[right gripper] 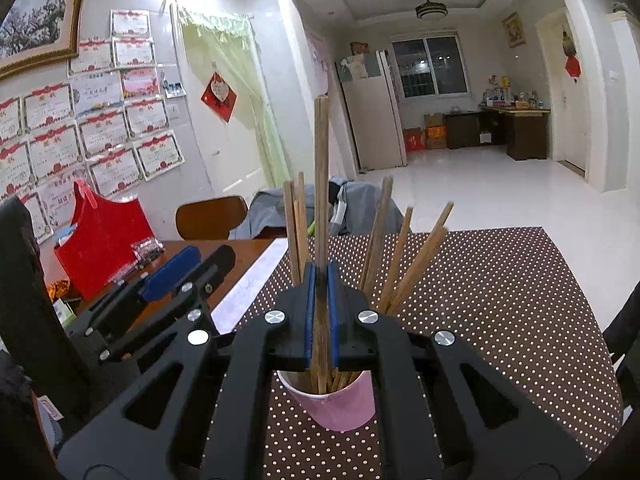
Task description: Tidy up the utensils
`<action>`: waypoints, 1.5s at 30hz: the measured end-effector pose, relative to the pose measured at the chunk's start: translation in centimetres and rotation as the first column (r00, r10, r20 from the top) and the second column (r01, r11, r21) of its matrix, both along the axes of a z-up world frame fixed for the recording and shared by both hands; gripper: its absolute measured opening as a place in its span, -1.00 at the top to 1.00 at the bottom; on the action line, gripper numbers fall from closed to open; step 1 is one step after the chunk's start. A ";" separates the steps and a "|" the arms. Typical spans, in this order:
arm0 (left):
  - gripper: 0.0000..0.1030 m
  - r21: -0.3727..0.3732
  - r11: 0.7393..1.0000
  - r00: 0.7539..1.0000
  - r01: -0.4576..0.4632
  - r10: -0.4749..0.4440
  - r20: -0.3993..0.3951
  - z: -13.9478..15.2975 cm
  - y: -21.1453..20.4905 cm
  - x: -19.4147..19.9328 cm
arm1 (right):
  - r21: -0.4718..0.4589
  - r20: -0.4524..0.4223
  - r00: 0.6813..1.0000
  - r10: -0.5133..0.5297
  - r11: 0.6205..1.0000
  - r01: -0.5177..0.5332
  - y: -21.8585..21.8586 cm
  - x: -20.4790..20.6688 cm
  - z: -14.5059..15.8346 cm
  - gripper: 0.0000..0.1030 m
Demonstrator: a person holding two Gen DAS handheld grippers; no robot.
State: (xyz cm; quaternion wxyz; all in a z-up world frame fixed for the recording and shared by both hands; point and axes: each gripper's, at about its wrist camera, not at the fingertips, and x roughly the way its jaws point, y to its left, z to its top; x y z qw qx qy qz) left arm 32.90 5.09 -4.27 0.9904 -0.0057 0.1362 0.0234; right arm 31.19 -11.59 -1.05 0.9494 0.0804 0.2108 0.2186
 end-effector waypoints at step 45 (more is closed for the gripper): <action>-0.18 -0.012 1.000 1.000 0.020 -0.020 -0.012 4.5 0.0 -9.5 | -0.022 0.116 0.987 -0.107 0.994 0.110 -2.9 -10.6 3.7 -0.02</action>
